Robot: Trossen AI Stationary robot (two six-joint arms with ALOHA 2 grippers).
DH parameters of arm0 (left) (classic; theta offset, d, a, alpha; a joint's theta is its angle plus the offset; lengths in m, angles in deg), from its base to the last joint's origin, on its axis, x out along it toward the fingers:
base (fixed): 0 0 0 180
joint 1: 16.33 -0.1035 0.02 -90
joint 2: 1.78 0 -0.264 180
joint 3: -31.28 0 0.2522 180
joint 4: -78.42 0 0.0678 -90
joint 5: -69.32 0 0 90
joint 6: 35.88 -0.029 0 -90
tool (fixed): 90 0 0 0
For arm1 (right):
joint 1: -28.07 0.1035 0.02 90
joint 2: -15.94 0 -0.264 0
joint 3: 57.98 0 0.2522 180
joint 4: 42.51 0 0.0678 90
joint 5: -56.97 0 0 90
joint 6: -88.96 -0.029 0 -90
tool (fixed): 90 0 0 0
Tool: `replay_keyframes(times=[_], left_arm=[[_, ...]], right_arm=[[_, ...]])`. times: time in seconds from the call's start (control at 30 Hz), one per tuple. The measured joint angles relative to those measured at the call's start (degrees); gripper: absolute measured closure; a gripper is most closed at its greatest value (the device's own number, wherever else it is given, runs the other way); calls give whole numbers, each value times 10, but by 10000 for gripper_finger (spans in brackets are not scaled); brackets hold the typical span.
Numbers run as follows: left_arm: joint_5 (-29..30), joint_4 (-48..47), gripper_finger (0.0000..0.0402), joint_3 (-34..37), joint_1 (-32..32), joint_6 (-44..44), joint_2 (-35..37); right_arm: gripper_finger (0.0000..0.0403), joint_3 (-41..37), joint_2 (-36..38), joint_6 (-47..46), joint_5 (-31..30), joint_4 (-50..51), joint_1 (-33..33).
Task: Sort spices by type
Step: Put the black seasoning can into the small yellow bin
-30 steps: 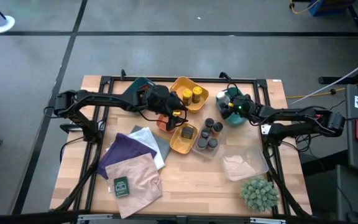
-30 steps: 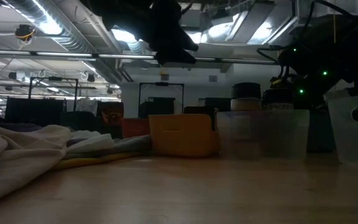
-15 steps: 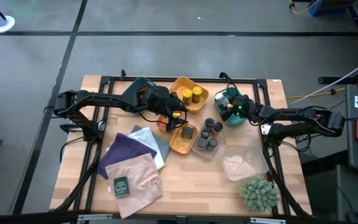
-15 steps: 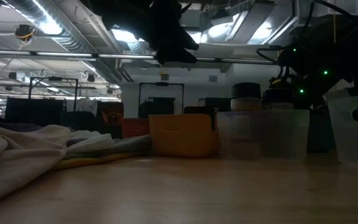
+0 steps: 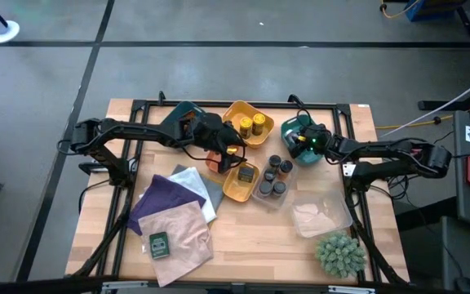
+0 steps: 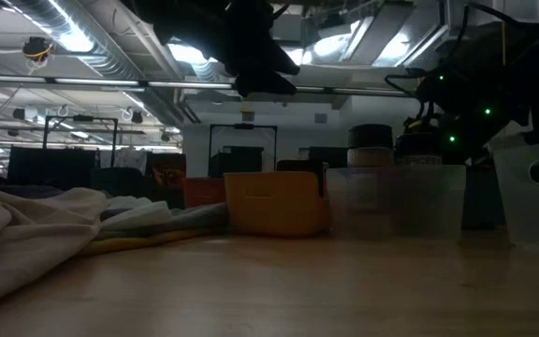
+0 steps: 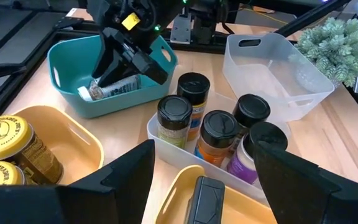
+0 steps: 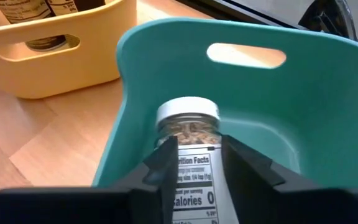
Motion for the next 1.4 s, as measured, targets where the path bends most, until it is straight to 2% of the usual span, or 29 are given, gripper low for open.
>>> replay_keyframes(times=[0.13, 0.33, 0.5, 0.7, 0.87, 1.07, 1.23, 1.4], left_arm=[[0, -8, 147, 0, 1, 11, 13], [-2, -102, 147, -1, 9, 36, 110], [-3, -286, 147, -1, 48, 157, 185], [1, -481, 147, -1, 140, 372, 236], [8, -575, 147, 0, 233, 590, 239], [36, -584, 147, 0, 352, 811, 226], [82, -585, 147, 0, 444, 909, 190], [98, -585, 147, 0, 516, 949, 132]], right_arm=[[297, -2, 15, -1, 8, 4, 0], [299, -2, 59, 0, 10, 17, 0], [299, -2, 111, 1, 11, 39, 0], [299, -2, 181, 1, 11, 46, 0], [299, -2, 236, 1, 39, 44, 0], [299, -2, 282, 1, 126, 42, 0], [299, -2, 301, -1, 209, 41, 0], [299, -2, 303, -5, 262, 38, 1]])
